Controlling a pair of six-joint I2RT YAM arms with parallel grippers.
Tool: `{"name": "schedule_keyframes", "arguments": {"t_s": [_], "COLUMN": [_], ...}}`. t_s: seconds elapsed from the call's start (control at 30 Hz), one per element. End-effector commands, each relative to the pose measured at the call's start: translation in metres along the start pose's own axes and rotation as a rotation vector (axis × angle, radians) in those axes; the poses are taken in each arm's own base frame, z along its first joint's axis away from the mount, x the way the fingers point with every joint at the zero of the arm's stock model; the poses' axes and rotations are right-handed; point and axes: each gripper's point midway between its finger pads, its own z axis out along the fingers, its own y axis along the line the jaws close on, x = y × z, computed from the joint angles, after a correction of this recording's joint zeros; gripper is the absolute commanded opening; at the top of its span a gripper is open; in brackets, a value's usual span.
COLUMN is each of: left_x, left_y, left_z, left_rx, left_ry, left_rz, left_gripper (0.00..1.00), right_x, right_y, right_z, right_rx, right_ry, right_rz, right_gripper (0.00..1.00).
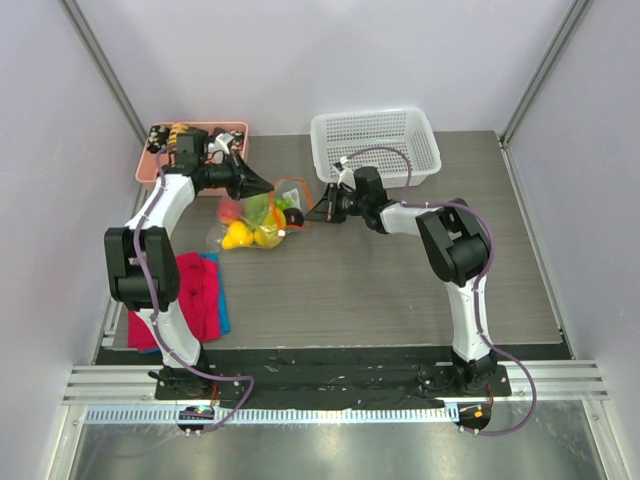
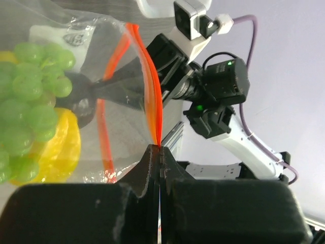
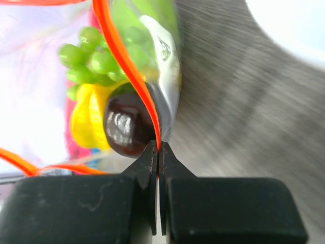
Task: Place the food in the zip-top bag and seal the zipper
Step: Zip the zipper food storage bag at the center of the board.
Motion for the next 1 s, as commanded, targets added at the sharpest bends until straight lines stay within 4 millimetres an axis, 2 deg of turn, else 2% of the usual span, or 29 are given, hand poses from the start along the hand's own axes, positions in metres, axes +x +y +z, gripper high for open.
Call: {"name": "schedule_keyframes", "arguments": {"t_s": [0.0, 0.03, 0.07, 0.1, 0.13, 0.17, 0.2, 0.23, 0.27, 0.3, 0.33, 0.37, 0.43, 0.47, 0.53, 0.57, 0.73, 0.9, 0.97], "left_x": [0.001, 0.002, 0.002, 0.004, 0.005, 0.007, 0.017, 0.024, 0.028, 0.048, 0.057, 0.066, 0.088, 0.092, 0.102, 0.105, 0.121, 0.144, 0.145], "left_y": [-0.034, -0.033, -0.036, -0.046, -0.051, -0.056, -0.070, -0.076, -0.076, -0.088, -0.090, -0.092, -0.096, -0.098, -0.107, -0.109, -0.121, -0.121, -0.119], "left_z": [-0.030, -0.032, -0.035, -0.039, -0.040, -0.041, -0.043, -0.044, -0.044, -0.044, -0.043, -0.042, -0.037, -0.036, -0.029, -0.026, -0.005, 0.014, 0.015], "left_rx": [-0.039, -0.055, -0.063, -0.061, -0.060, -0.060, -0.057, -0.061, -0.082, -0.087, -0.096, -0.106, -0.132, -0.137, -0.124, -0.121, -0.112, -0.088, -0.084], "left_ry": [-0.028, -0.027, -0.029, -0.026, -0.025, -0.021, 0.003, 0.016, 0.032, 0.076, 0.100, 0.121, 0.164, 0.166, 0.172, 0.176, 0.221, 0.321, 0.329], "left_rz": [0.210, 0.251, 0.267, 0.293, 0.315, 0.364, 0.397, 0.433, 0.520, 0.566, 0.617, 0.668, 0.799, 0.832, 0.869, 0.879, 0.961, 0.951, 0.933], "left_gripper": [0.00, 0.00, 0.00, 0.00, 0.00, 0.00, 0.00, 0.00, 0.00, 0.00, 0.00, 0.00, 0.00, 0.00, 0.00, 0.00, 0.00, 0.00, 0.00], "right_x": [-0.040, -0.041, -0.050, -0.052, -0.055, -0.050, -0.054, -0.053, -0.042, -0.042, -0.035, -0.025, -0.018, -0.004, 0.005, 0.016, 0.023, 0.017, 0.018], "right_y": [0.089, 0.109, 0.140, 0.156, 0.169, 0.175, 0.199, 0.209, 0.204, 0.221, 0.223, 0.212, 0.216, 0.206, 0.207, 0.197, 0.179, 0.178, 0.186], "right_z": [-0.036, -0.046, -0.066, -0.077, -0.087, -0.098, -0.118, -0.127, -0.129, -0.145, -0.148, -0.147, -0.160, -0.159, -0.168, -0.168, -0.174, -0.181, -0.188], "right_rx": [-0.204, -0.248, -0.302, -0.329, -0.343, -0.342, -0.368, -0.367, -0.330, -0.336, -0.320, -0.265, -0.238, -0.194, -0.173, -0.135, -0.074, -0.076, -0.102], "right_ry": [-0.107, -0.093, -0.119, -0.128, -0.143, -0.151, -0.180, -0.199, -0.183, -0.203, -0.196, -0.188, -0.197, -0.175, -0.176, -0.159, -0.218, -0.287, -0.299], "right_rz": [0.006, 0.063, 0.050, 0.068, 0.131, 0.151, 0.129, 0.127, 0.161, 0.142, 0.149, 0.182, 0.205, 0.251, 0.265, 0.289, 0.348, 0.334, 0.299], "right_gripper": [0.01, 0.01, 0.01, 0.01, 0.01, 0.01, 0.01, 0.01, 0.01, 0.01, 0.01, 0.01, 0.01, 0.01, 0.01, 0.01, 0.01, 0.01, 0.01]}}
